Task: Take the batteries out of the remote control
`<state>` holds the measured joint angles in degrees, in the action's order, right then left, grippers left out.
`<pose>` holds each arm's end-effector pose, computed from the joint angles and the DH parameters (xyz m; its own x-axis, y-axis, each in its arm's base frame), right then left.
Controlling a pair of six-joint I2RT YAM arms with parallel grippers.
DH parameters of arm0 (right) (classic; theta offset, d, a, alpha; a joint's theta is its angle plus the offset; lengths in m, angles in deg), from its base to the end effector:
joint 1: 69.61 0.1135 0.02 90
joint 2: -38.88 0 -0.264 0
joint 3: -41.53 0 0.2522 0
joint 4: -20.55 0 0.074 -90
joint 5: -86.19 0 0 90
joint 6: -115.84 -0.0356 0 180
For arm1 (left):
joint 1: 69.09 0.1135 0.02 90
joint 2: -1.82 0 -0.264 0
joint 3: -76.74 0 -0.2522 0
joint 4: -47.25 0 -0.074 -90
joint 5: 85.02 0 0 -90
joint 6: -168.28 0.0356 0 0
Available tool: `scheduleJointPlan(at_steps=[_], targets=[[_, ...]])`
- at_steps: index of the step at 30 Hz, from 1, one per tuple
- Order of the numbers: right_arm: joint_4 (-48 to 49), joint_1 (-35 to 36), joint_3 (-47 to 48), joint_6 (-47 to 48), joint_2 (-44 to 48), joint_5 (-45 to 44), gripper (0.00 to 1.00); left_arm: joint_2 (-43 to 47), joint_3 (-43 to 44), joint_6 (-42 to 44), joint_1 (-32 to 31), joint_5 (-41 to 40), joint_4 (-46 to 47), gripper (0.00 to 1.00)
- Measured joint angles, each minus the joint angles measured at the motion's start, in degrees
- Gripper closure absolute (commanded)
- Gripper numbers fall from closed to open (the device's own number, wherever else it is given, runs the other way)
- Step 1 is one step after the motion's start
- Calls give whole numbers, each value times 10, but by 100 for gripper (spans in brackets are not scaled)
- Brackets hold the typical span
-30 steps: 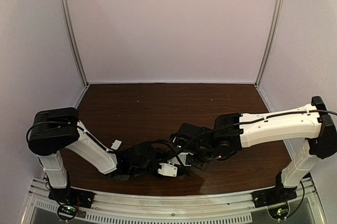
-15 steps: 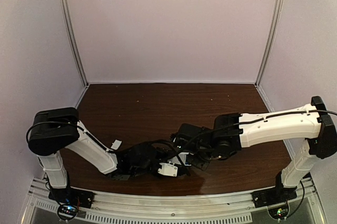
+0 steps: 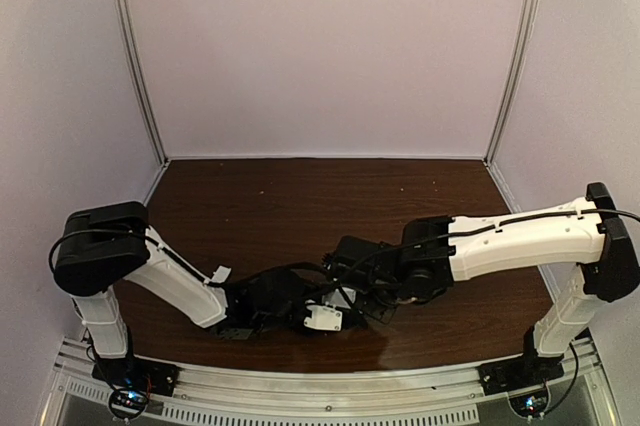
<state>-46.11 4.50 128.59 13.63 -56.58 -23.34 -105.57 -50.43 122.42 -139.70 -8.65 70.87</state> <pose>0.0997 0.3068 0.2355 -0.4453 -0.8362 -0.3203 -0.8069 0.5298 -0.2612 0.1202 -0.3163 0.1041 0.4692 0.7055 -0.5311 0.7286 0.0306 0.6843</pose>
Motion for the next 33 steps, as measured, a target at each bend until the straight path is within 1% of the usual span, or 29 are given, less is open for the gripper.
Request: scheduleJointPlan(at_steps=[11,33], targets=[[-10,-1,2,0,0,2,100,0,28,-30,2,24,-50,100],[-42,2,13,0,-8,7,100,0,57,-58,11,79,-105,100]])
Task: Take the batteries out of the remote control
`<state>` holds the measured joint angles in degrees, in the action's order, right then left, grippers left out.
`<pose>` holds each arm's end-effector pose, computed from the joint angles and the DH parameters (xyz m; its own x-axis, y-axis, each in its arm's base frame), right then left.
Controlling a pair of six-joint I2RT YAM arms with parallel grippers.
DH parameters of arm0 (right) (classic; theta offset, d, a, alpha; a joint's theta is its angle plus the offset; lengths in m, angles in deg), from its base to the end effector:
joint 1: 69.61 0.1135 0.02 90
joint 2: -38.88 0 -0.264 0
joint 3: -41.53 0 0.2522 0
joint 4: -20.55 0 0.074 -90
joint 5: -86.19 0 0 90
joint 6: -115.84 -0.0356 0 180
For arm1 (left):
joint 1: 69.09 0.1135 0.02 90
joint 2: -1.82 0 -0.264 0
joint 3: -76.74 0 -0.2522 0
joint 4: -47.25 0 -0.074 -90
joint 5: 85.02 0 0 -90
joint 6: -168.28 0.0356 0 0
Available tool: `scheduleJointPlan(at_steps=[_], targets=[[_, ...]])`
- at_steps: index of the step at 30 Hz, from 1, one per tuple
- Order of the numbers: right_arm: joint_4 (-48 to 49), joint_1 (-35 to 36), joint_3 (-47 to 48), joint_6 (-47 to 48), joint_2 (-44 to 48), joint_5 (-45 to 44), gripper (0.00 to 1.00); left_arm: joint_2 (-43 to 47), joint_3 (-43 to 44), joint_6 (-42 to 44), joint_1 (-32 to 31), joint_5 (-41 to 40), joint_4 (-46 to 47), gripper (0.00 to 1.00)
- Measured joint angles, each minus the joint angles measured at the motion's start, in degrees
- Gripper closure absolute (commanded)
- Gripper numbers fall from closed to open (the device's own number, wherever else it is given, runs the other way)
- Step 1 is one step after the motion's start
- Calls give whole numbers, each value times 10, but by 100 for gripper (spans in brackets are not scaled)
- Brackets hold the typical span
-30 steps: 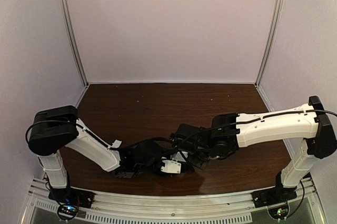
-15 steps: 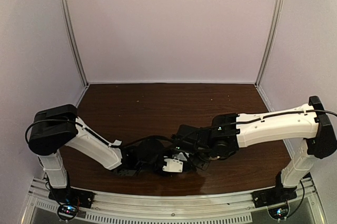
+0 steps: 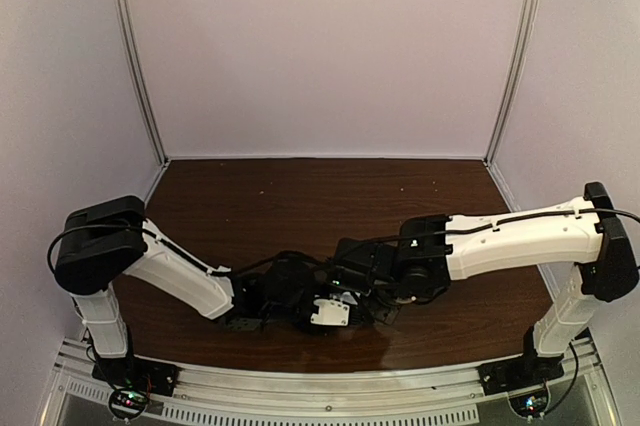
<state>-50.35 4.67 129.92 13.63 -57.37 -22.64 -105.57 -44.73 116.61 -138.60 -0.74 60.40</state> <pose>0.0976 0.3045 0.2358 -0.4488 -0.8557 -0.2575 -0.8176 0.5095 -0.2682 0.1271 -0.3301 0.1116 0.4002 0.6919 -0.6009 0.8357 -0.0064 0.5492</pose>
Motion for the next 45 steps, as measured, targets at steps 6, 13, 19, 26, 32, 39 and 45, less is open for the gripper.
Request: scheduleJointPlan(at_steps=[6,13,19,26,32,39,45], targets=[[-4,3,3,0,-6,-6,100,-1,8,-6,5,13,-14,100],[-14,5,9,-2,-12,-10,100,-4,15,-9,9,26,-21,100],[-18,5,10,-7,-15,-11,100,-6,21,-12,12,36,-27,100],[-20,9,12,-10,-21,-16,100,-7,25,-15,14,41,-35,100],[-19,10,11,-10,-23,-16,100,-7,26,-17,16,44,-37,100],[-19,11,11,-10,-26,-16,100,-7,28,-21,16,45,-41,100],[-19,12,11,-10,-28,-16,100,-7,28,-24,16,45,-41,100]])
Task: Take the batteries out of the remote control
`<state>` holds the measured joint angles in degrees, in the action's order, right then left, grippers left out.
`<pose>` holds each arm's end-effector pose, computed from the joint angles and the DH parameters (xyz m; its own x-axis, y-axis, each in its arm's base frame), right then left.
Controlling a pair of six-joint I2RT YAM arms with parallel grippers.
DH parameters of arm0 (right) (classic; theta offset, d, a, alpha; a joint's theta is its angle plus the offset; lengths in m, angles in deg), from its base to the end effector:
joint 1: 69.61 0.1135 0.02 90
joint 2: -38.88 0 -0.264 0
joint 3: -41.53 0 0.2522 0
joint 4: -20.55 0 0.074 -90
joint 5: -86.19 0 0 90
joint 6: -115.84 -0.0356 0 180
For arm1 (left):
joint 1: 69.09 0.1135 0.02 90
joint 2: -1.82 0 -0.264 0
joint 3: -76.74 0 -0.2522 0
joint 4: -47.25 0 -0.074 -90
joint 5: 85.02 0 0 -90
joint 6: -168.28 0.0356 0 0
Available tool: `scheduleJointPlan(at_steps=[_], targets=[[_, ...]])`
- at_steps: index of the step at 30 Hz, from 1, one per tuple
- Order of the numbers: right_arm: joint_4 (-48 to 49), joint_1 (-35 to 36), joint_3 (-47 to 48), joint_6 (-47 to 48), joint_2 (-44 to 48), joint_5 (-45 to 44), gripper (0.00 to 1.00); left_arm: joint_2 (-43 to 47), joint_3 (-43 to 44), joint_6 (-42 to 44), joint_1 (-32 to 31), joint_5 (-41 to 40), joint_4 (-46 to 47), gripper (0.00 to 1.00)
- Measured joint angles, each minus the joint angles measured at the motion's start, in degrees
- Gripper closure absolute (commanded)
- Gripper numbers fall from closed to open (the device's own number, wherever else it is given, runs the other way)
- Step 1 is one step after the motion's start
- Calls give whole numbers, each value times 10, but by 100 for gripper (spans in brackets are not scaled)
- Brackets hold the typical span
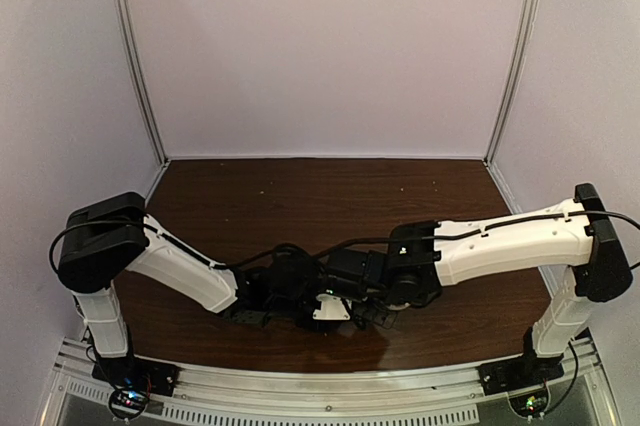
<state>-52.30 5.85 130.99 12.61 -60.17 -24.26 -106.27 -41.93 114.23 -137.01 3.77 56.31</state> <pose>0.0935 0.3108 0.2258 -0.4472 -0.8701 -0.2073 -0.8147 0.4919 -0.3071 0.1366 -0.3347 0.1137 0.3541 0.6885 -0.6329 0.8799 -0.0159 0.4750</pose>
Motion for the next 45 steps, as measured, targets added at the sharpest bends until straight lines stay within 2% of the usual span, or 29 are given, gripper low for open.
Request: scheduleJointPlan(at_steps=[27,36,45], targets=[[-25,6,10,-52,-17,-17,100,0,0,-5,0,-1,-1,100],[-23,-10,20,-27,-19,-2,100,1,-9,-7,0,-19,17,100],[-11,-48,41,10,-21,36,100,2,-35,4,-5,-69,63,100]])
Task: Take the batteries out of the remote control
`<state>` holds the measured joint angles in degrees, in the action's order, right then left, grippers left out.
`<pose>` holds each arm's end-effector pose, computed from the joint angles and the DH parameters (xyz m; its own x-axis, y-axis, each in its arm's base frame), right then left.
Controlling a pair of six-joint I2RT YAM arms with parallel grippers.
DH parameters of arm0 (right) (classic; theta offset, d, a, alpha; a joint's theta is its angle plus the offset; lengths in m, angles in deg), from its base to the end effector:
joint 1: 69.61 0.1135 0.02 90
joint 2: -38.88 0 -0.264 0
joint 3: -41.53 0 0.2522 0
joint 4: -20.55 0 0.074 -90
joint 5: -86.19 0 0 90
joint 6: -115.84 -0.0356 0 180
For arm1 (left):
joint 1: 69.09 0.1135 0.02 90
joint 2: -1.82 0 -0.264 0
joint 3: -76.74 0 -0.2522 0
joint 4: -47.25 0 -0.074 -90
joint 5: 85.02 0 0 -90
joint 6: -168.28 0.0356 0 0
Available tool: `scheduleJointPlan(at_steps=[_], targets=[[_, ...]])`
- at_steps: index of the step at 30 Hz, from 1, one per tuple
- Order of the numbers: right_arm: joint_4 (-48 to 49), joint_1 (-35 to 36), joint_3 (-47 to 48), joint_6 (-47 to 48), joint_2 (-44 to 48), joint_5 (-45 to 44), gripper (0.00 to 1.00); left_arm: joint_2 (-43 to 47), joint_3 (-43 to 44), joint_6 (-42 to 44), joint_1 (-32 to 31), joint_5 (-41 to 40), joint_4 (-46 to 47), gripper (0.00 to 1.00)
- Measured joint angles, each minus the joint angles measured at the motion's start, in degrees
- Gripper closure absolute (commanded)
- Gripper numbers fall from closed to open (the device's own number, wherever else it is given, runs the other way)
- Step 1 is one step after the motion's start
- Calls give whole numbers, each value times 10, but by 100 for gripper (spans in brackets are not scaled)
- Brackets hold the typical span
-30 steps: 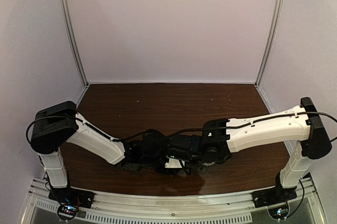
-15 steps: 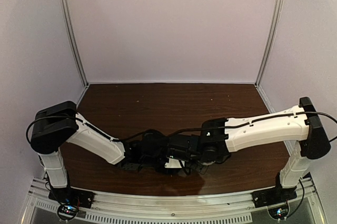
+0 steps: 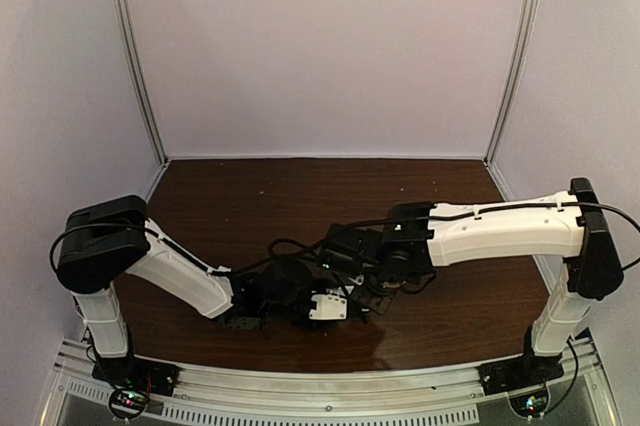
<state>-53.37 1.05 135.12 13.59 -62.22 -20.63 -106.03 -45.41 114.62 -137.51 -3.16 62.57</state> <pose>0.1213 0.3145 0.2327 -0.5086 -0.8359 -0.2063 -0.7992 0.5475 -0.2480 0.1345 -0.3263 0.1094 0.3515 0.7061 -0.6147 0.8310 0.0670 0.5522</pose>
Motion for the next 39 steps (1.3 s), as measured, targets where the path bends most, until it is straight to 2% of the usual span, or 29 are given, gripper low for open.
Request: scheduleJointPlan(at_steps=[18,39], targets=[[12,-74,48,44,-16,80,100,1,-28,30,-3,-71,48,100],[-4,-78,82,28,-36,85,100,6,-43,50,-9,-103,67,100]])
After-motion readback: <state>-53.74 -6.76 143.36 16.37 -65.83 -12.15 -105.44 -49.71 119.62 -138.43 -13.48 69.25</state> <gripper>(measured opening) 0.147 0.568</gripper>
